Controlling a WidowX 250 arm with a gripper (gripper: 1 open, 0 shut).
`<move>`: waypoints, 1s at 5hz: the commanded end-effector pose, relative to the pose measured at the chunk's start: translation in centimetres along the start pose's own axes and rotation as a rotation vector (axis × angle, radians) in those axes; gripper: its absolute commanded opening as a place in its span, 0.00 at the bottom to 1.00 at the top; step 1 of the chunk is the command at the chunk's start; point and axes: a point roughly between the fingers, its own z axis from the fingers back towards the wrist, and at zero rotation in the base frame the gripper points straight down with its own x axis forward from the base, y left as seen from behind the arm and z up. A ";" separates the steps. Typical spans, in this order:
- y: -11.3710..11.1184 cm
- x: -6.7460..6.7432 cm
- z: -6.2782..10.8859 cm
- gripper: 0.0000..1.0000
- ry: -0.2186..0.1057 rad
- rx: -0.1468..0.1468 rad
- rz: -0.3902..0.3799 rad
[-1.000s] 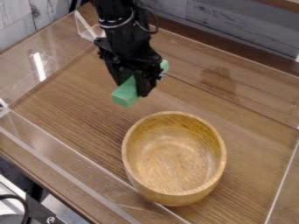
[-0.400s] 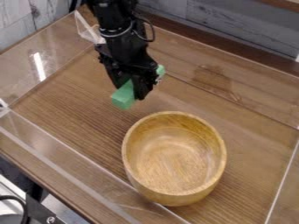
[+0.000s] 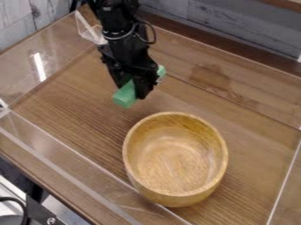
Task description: Remove the green block from inside the brown bowl and put it on the table
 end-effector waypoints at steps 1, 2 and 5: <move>1.1 1.4 0.8 0.00 -0.052 0.030 -0.001; 1.4 1.5 0.5 0.00 -0.049 0.035 -0.002; 2.1 1.9 -0.4 0.00 -0.043 0.044 -0.002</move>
